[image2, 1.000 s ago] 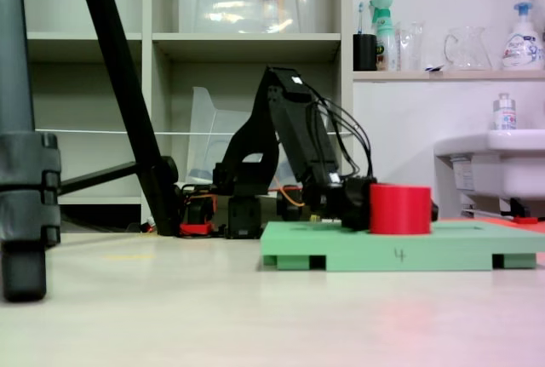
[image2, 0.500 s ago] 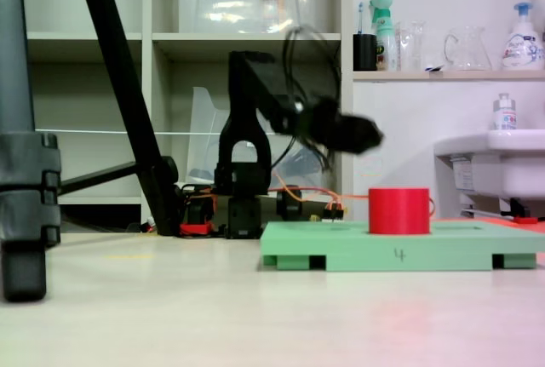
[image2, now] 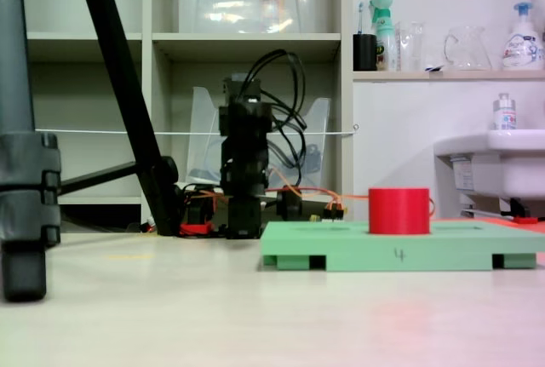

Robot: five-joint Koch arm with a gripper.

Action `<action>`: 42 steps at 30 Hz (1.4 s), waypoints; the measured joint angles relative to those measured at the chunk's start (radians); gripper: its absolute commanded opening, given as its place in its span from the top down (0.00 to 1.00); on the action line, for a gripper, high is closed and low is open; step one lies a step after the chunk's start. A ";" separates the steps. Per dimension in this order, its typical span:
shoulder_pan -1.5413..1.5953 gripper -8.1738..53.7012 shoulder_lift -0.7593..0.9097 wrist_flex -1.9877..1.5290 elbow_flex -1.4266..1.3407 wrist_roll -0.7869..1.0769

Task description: Put the cylinder block into the corresponding hole

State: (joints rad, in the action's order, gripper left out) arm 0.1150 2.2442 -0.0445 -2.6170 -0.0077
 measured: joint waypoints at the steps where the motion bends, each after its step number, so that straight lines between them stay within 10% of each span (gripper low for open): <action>1: -0.006 0.32 0.002 -0.028 -0.025 0.000; 11: -0.040 0.33 0.002 0.215 -0.453 0.002; 42: -0.040 0.32 0.002 0.081 -0.453 0.006</action>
State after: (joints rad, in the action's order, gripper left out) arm 0.0752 2.2457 0.0368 -3.0695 -0.0015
